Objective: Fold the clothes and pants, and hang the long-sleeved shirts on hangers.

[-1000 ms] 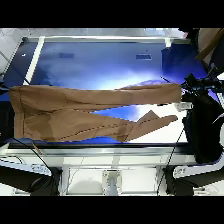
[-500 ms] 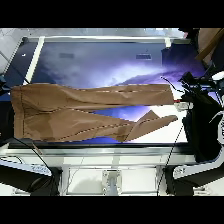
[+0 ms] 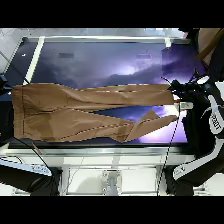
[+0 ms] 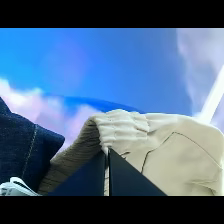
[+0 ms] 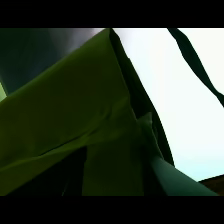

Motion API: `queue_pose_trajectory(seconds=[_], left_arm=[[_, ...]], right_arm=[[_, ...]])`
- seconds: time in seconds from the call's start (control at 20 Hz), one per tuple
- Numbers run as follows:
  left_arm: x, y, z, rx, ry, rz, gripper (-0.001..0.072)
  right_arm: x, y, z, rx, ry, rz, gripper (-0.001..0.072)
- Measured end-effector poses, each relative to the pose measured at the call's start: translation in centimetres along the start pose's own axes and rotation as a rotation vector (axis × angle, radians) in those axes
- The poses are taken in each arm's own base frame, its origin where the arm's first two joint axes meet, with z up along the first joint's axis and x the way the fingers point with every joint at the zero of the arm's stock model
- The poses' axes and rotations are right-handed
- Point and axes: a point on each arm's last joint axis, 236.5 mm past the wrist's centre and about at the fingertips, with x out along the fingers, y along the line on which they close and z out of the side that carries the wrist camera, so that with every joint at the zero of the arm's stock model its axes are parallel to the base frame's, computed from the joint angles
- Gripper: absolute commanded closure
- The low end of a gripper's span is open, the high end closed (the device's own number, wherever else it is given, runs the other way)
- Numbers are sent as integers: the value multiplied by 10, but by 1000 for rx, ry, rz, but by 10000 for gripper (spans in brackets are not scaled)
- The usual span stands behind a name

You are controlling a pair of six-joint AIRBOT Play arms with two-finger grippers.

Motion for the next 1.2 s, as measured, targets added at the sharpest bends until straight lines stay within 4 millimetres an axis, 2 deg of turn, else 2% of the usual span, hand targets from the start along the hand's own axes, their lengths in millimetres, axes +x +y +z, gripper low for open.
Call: queue_pose_trajectory(seconds=[0.2, 0.5, 0.8, 0.85, 1.0, 1.2], left_arm=[[0, -1, -1, 0, 5, -2, 684], [0, -1, -4, 1, 18, -5, 684], [0, -2, -6, 1, 25, -6, 684], [0, -2, -6, 1, 25, -6, 684], [0, -2, -6, 1, 26, -6, 684], [0, -2, -8, 1, 33, -8, 685]], right_arm=[[9, -4, 6, -15, -21, -7, 319], [-5, 10, 34, -82, -78, 4, 324], [7, 2, 18, -95, 1, -8, 330], [9, 1, 15, -93, 16, -7, 381], [12, 4, 9, -96, 40, 10, 691], [8, 15, 10, -109, 52, 46, 697]])
